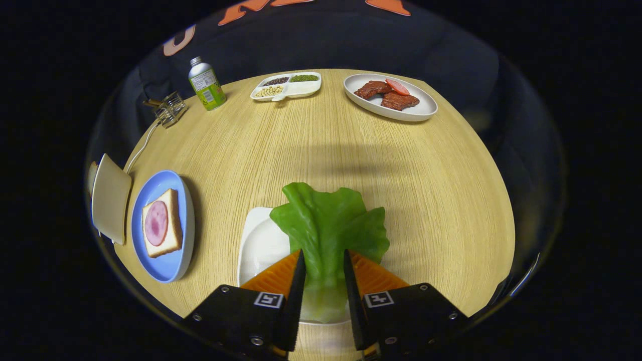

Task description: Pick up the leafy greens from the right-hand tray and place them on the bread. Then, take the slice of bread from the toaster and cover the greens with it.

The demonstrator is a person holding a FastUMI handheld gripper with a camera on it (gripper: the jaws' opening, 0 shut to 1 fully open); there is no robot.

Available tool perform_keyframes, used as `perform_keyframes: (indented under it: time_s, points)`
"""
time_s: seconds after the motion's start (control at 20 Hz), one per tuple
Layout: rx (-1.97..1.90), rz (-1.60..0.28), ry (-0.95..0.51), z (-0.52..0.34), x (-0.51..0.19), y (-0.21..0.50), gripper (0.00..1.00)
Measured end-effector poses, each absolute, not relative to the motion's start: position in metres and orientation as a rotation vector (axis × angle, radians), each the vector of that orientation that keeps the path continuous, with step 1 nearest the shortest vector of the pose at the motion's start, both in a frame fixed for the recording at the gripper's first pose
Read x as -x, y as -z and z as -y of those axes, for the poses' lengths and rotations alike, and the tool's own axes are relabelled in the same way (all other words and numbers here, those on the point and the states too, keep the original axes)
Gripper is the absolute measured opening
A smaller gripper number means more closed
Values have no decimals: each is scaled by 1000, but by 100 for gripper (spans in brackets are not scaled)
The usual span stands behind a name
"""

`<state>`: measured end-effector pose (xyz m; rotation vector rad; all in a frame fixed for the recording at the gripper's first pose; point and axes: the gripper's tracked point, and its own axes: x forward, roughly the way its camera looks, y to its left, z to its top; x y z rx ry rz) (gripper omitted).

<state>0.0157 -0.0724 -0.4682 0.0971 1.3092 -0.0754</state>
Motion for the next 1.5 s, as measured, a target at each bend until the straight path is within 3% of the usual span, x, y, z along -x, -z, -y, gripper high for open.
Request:
perform_keyframes:
  time_s: [0.1,0.25,0.35,1.5]
  points:
    - [-80,-1291,46,70,-17,468,36]
    - [-99,-1288,70,71,-20,469,14]
    - [-126,-1283,64,66,-20,464,11]
    - [-204,-1143,-217,-68,-58,390,10]
